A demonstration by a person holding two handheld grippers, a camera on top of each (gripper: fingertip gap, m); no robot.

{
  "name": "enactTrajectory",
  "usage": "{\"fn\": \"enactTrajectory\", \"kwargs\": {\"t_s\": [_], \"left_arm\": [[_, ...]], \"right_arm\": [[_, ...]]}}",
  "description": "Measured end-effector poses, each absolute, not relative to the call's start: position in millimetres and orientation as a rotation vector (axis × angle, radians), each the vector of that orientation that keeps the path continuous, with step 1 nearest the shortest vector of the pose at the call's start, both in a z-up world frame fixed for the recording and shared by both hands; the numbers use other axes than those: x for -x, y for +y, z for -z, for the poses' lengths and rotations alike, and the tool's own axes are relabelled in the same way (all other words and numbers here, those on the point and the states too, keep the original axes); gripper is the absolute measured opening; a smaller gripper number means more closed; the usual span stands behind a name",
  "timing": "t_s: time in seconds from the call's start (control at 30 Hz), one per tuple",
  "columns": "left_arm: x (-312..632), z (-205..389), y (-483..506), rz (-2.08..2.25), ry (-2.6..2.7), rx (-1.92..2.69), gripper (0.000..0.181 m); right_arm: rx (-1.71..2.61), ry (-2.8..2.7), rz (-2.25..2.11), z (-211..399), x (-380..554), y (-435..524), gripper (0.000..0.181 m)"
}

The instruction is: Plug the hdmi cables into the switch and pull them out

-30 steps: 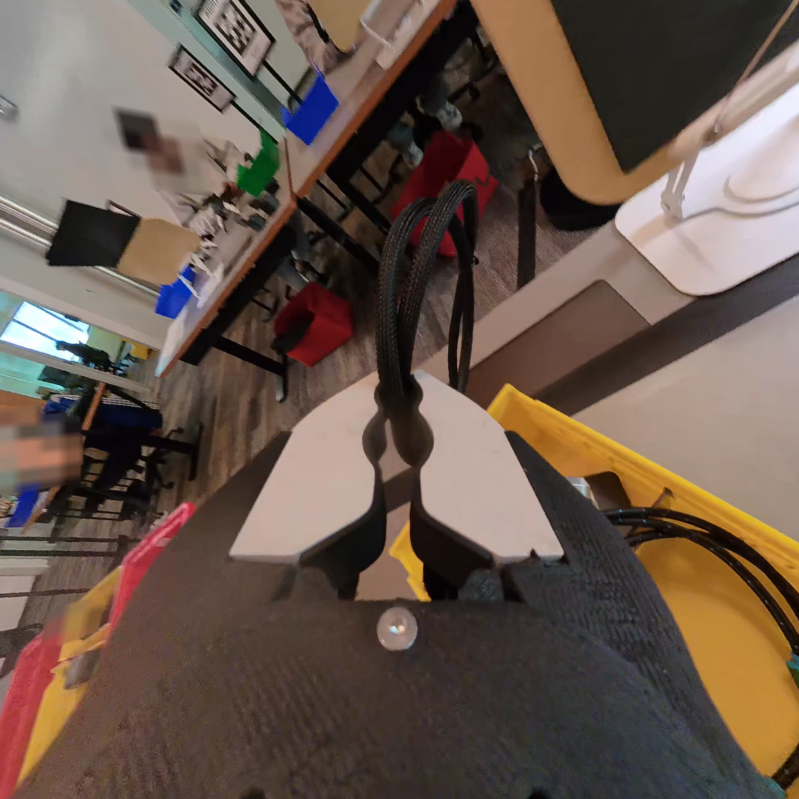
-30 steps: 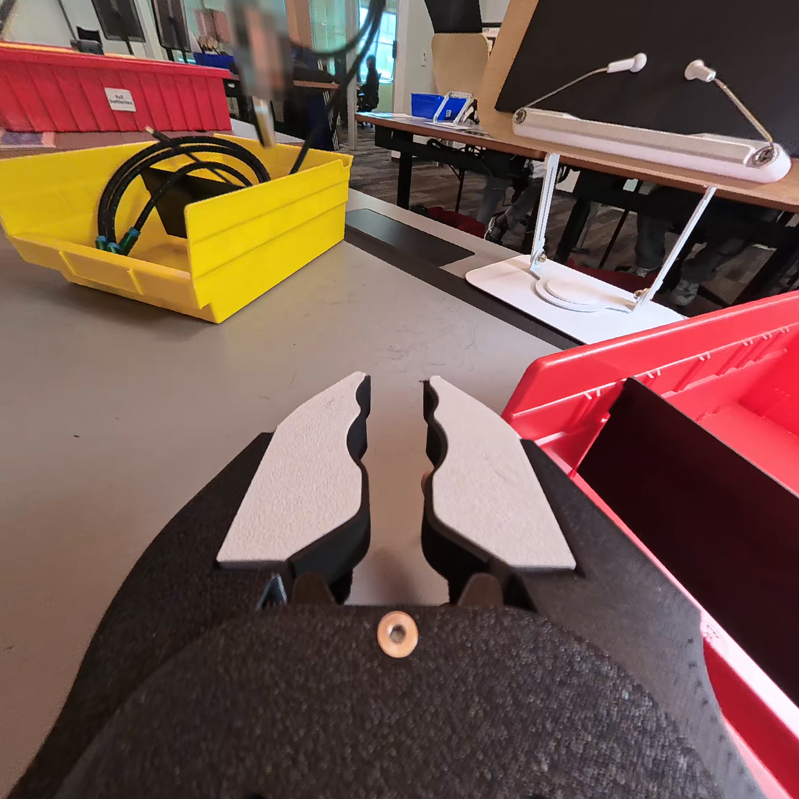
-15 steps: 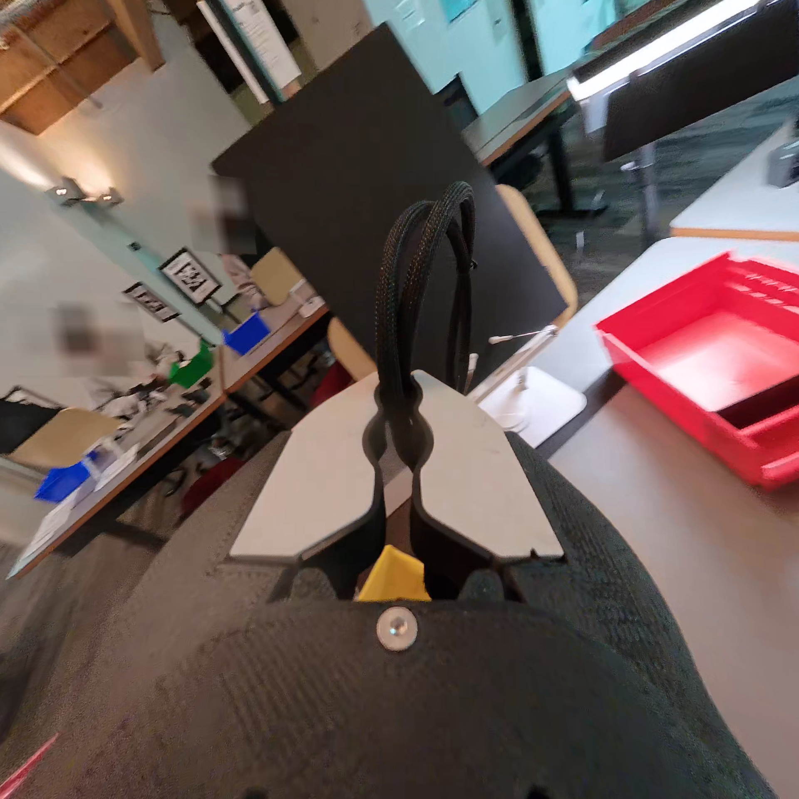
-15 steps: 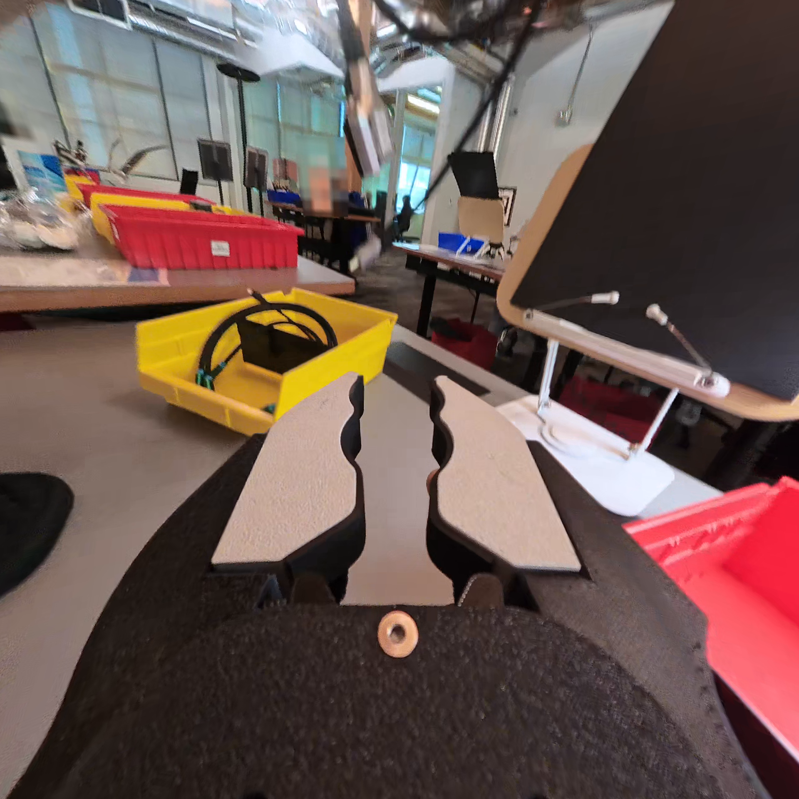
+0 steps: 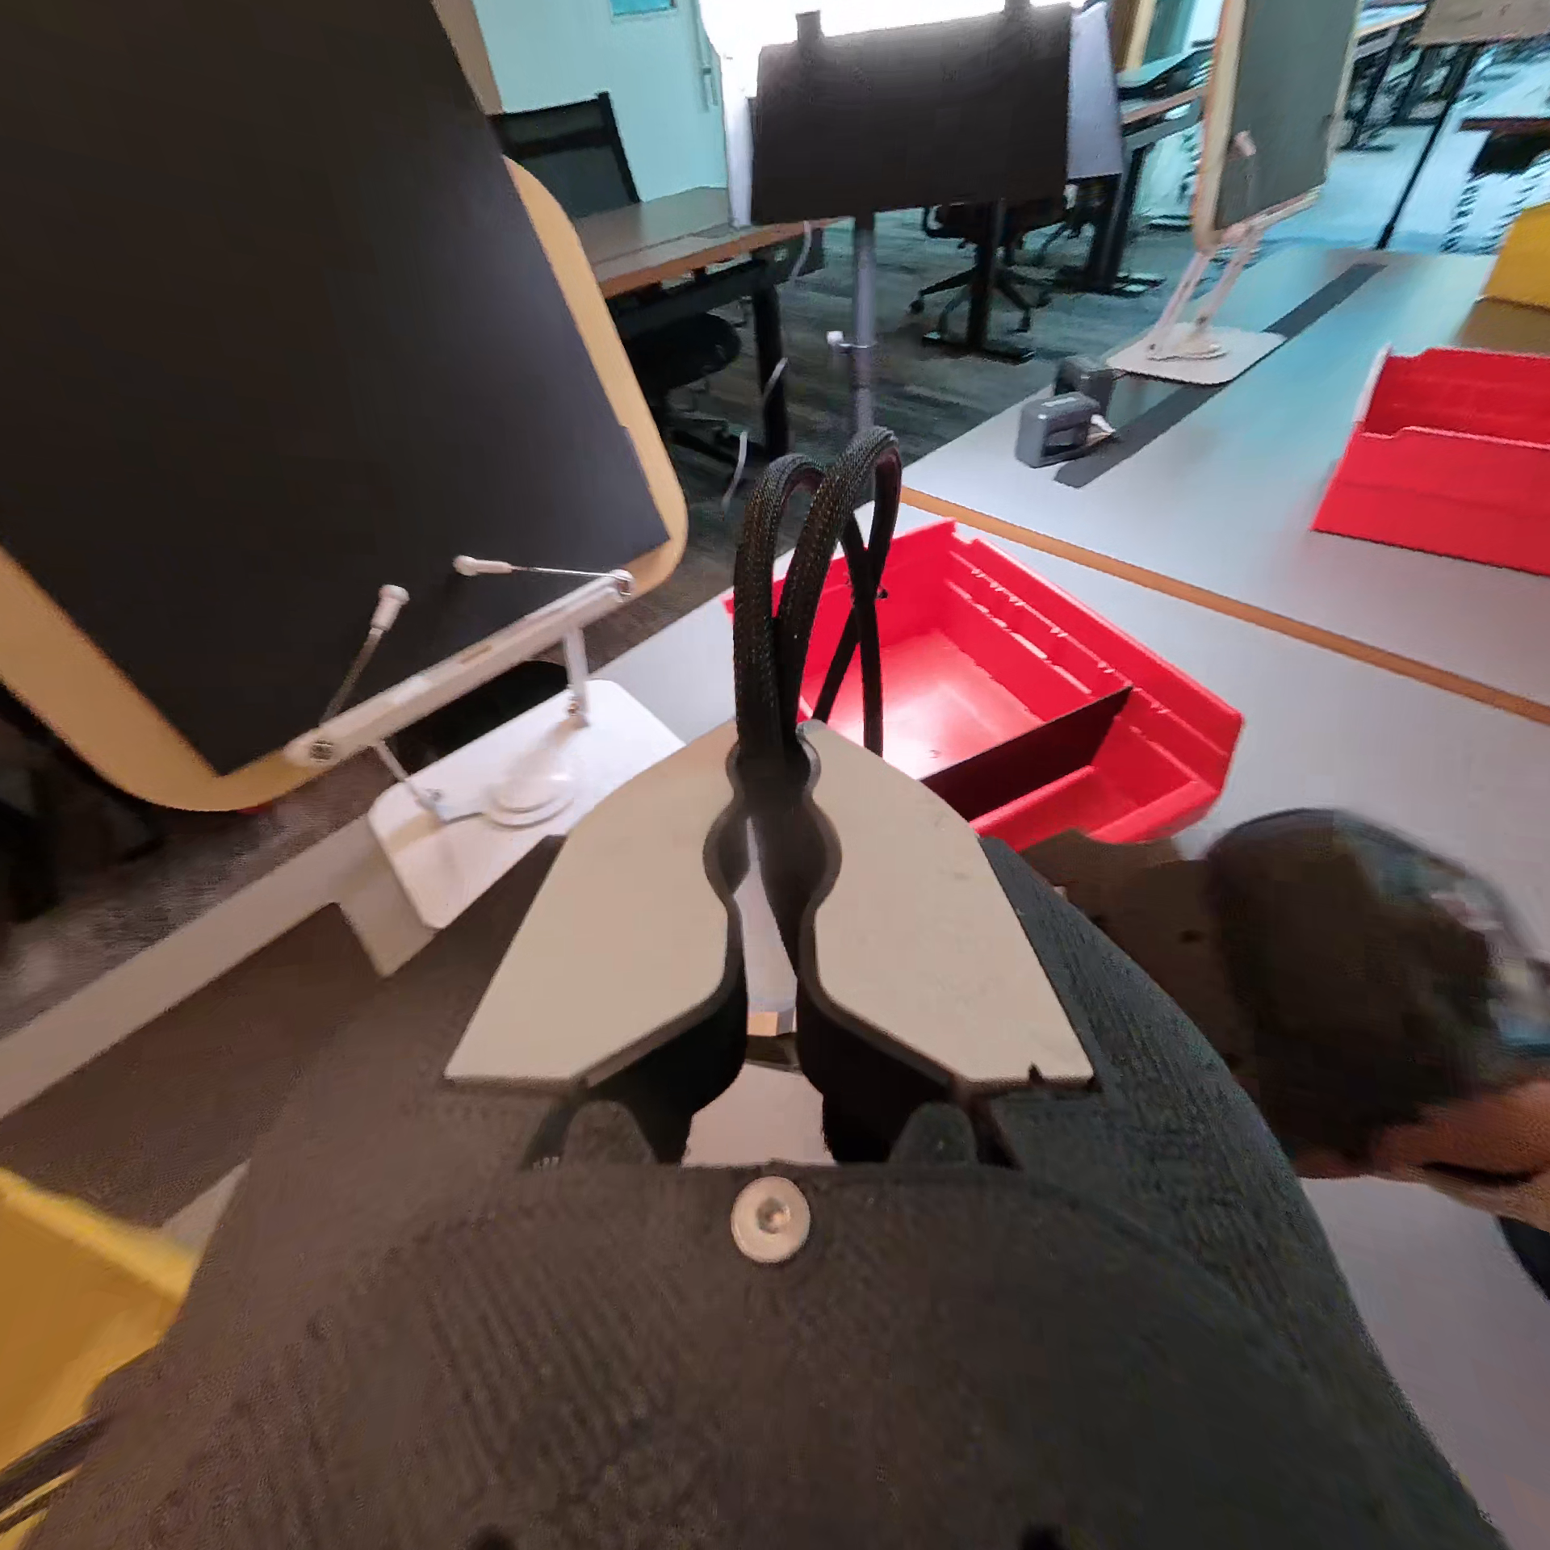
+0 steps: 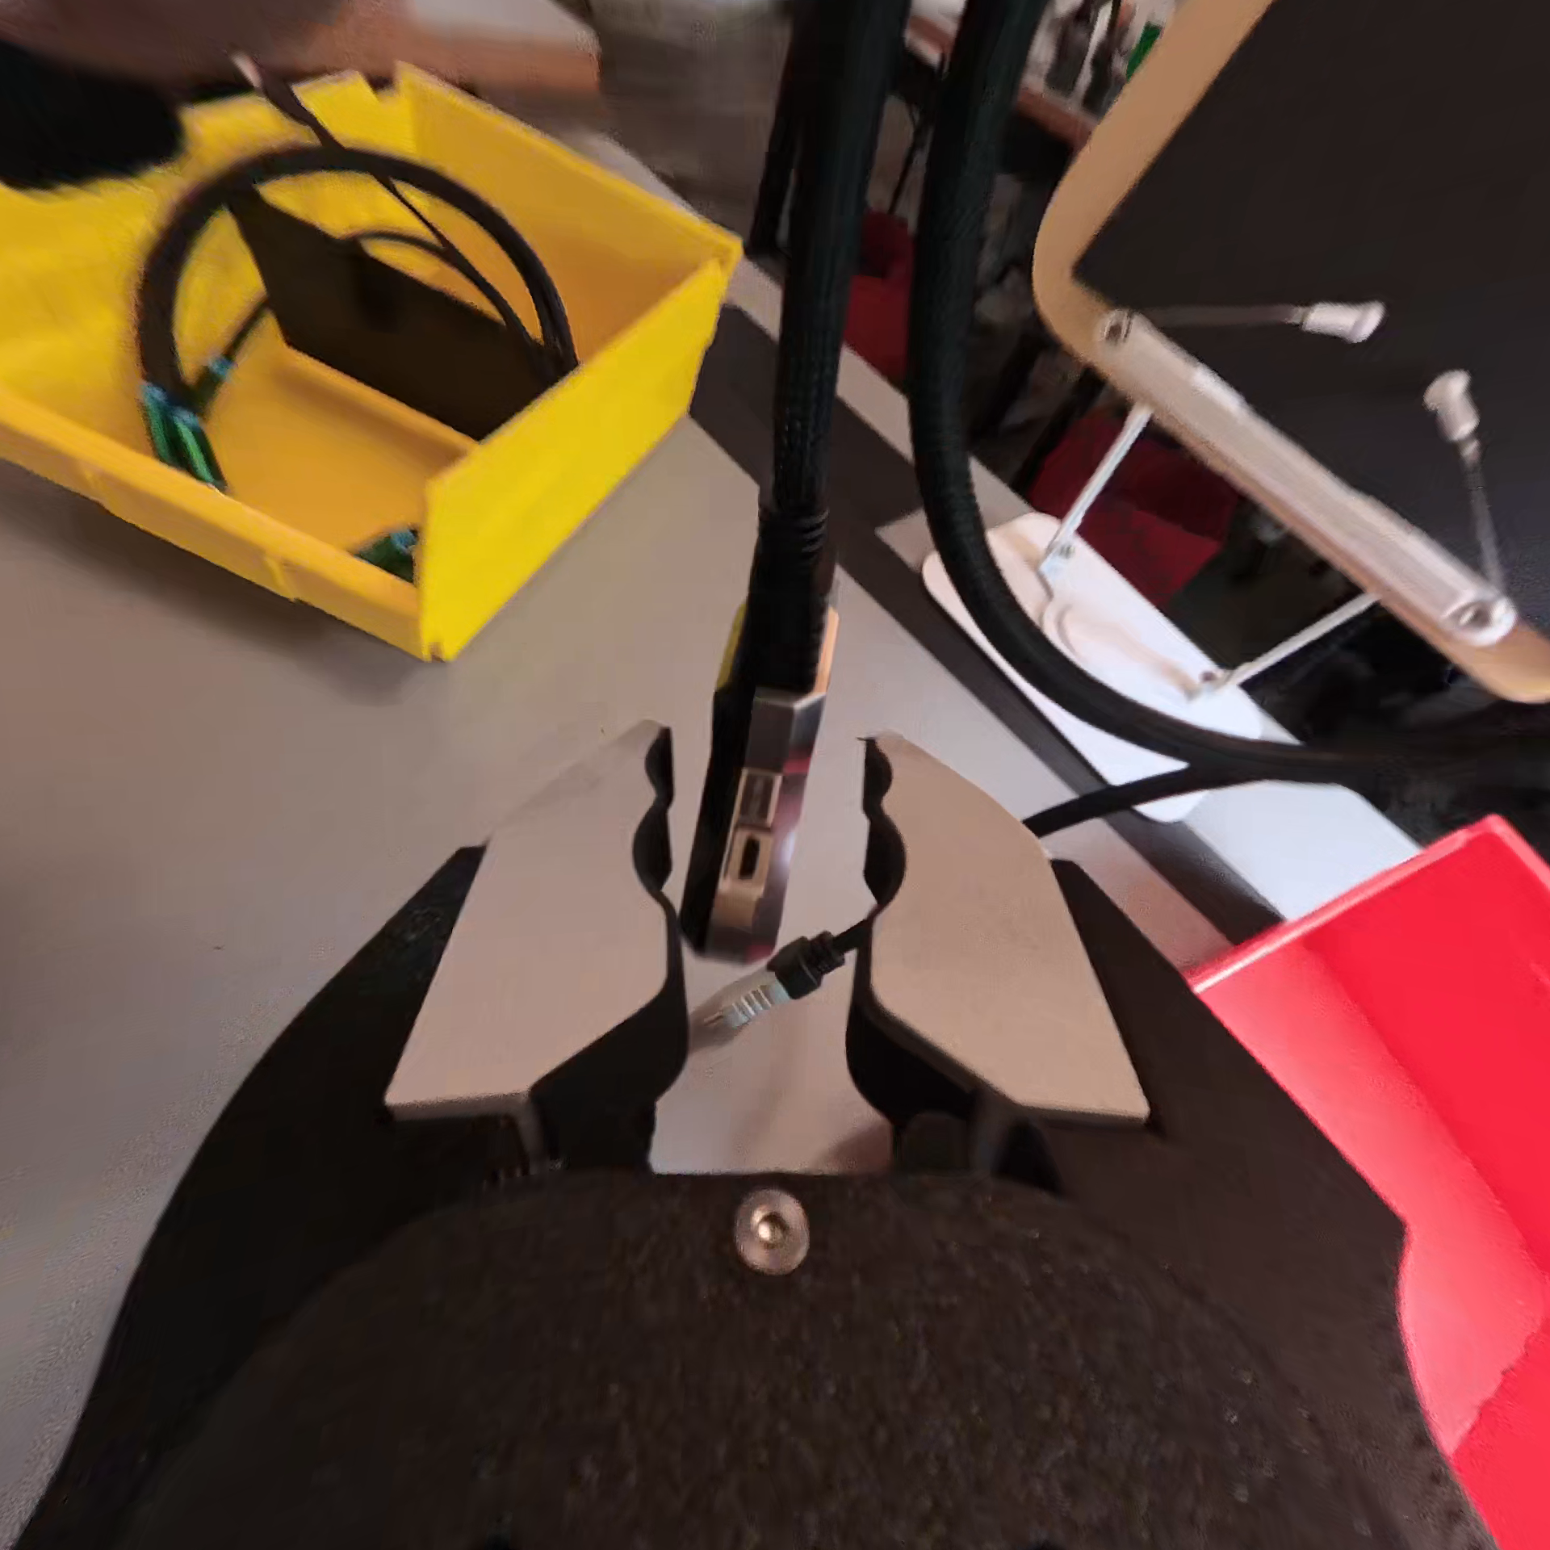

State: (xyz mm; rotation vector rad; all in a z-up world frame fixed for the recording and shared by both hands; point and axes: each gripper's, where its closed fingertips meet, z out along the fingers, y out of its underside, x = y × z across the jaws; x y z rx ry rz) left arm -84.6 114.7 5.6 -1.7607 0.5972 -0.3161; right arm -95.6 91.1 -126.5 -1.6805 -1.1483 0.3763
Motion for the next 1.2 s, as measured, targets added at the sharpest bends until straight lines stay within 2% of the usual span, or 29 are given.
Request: {"fn": "enactTrajectory", "kwargs": {"t_s": [0.07,0.1,0.17,0.3,0.37,0.6,0.67,0.77,0.97,1.2], "left_arm": [[72.8,4.2,112.7,0.383,0.616,1.771,0.007],[64.9,9.1,109.0,0.433,0.653,1.777,0.007],[49.6,11.3,96.9,0.549,0.745,1.742,0.010],[54.8,-13.0,72.9,0.709,0.745,1.568,0.041],[69.5,-25.4,63.9,0.767,0.688,1.480,0.045],[76.0,4.4,44.9,1.085,0.731,1.447,0.046],[65.7,1.5,37.4,1.211,0.749,1.396,0.038],[65.8,2.0,44.9,1.221,0.695,1.388,0.021],[76.1,13.2,48.4,1.158,0.720,1.472,0.020],[81.3,20.6,49.4,1.205,0.689,1.555,0.020]], "right_arm": [[1.678,-1.134,-0.448,141.1,99.1,95.2,0.025],[1.665,-1.147,-0.498,143.8,100.3,93.8,0.022],[1.591,-1.180,-0.644,137.5,104.6,84.2,0.021],[1.402,-1.117,-1.019,94.1,99.1,62.1,0.022],[1.318,-1.054,-1.195,70.5,89.8,55.0,0.022],[1.118,-0.824,-1.632,7.7,59.7,41.0,0.021],[1.100,-0.778,-1.720,2.0,56.8,39.3,0.021],[1.183,-0.793,-1.751,11.8,62.3,41.0,0.022],[1.298,-0.803,-1.780,30.8,72.3,46.2,0.025],[1.342,-0.886,-1.567,44.6,77.6,49.5,0.036]]}}
